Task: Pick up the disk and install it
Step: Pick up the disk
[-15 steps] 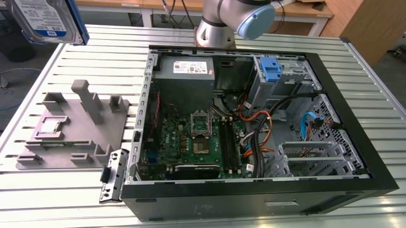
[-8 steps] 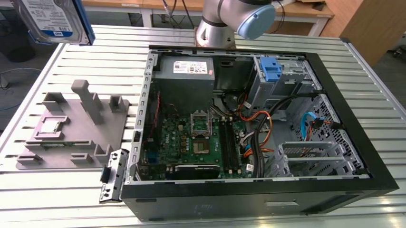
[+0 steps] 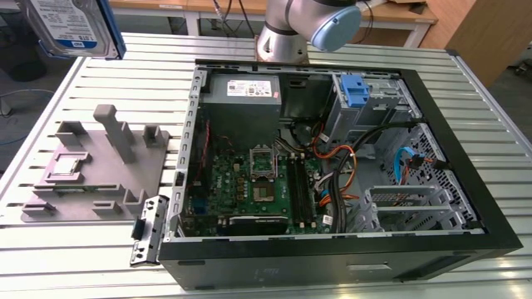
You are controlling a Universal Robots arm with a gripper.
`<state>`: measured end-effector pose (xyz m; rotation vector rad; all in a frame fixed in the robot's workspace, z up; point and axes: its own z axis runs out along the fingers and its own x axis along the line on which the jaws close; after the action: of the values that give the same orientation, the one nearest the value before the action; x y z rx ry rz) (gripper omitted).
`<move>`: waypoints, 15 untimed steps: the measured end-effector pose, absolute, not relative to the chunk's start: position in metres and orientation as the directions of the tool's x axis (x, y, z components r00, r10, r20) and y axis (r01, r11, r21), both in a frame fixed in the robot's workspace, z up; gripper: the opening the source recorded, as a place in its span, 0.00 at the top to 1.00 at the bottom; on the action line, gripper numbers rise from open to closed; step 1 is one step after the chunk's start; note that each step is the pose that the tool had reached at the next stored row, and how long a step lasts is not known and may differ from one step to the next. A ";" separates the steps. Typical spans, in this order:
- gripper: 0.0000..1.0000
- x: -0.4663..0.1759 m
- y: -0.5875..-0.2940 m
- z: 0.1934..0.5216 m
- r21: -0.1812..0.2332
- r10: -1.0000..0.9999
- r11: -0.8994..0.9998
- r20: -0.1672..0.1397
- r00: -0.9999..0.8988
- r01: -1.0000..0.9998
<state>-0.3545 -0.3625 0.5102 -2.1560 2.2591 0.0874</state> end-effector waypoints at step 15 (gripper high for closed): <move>0.65 -0.352 -0.362 0.510 0.028 -0.998 0.046 -0.051 -0.047 -0.999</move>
<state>-0.3518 -0.3625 0.5101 -2.1562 2.2589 0.0875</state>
